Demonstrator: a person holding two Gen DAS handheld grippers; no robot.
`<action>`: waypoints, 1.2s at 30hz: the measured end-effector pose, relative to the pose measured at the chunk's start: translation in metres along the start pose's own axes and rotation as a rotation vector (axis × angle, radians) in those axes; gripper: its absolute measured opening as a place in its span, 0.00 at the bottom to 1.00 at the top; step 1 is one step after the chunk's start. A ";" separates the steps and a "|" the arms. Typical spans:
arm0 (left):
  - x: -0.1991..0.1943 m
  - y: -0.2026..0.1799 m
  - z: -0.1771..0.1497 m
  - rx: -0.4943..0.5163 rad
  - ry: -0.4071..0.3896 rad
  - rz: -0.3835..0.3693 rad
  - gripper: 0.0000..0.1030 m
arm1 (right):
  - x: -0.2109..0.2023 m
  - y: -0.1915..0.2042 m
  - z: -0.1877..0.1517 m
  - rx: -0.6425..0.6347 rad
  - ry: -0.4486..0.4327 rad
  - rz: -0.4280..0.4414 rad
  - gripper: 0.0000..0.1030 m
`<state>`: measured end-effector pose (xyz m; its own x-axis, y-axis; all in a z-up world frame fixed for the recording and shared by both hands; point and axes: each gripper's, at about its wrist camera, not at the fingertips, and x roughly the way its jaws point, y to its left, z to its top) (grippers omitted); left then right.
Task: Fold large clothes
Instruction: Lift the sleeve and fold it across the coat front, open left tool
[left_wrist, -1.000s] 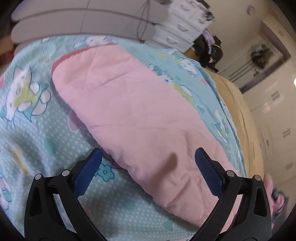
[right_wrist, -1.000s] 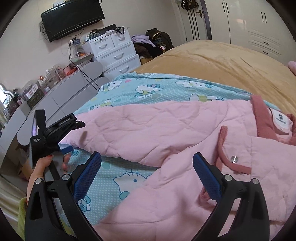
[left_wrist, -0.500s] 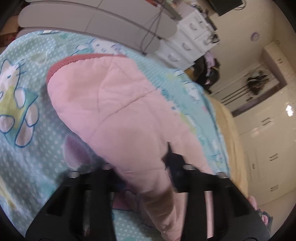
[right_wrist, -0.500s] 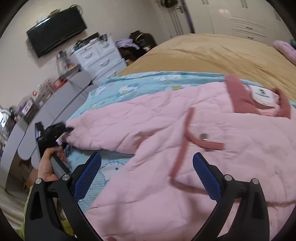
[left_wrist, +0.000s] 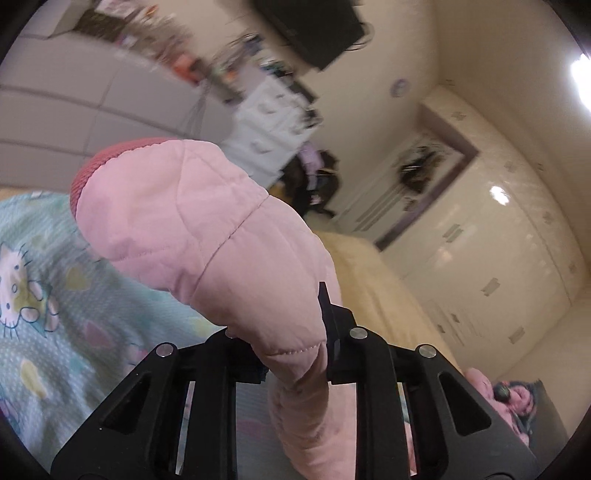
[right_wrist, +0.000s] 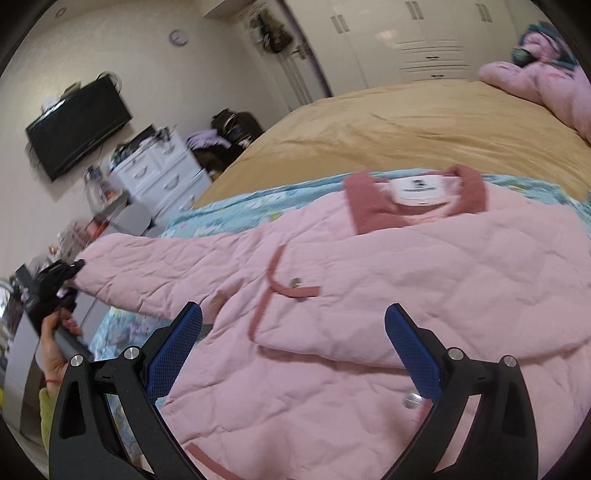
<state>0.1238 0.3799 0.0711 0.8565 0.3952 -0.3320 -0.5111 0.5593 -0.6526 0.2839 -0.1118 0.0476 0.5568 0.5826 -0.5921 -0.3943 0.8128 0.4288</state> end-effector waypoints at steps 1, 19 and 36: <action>-0.006 -0.010 -0.002 0.016 -0.006 -0.018 0.12 | -0.005 -0.006 -0.001 0.009 -0.004 -0.002 0.96; -0.077 -0.185 -0.086 0.382 0.023 -0.240 0.11 | -0.102 -0.103 -0.031 0.182 -0.097 -0.036 0.96; -0.056 -0.257 -0.232 0.696 0.237 -0.369 0.11 | -0.153 -0.181 -0.049 0.323 -0.156 -0.076 0.96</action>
<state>0.2243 0.0447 0.0994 0.9309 -0.0233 -0.3645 -0.0546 0.9779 -0.2019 0.2344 -0.3474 0.0271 0.6902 0.4925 -0.5301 -0.1098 0.7955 0.5960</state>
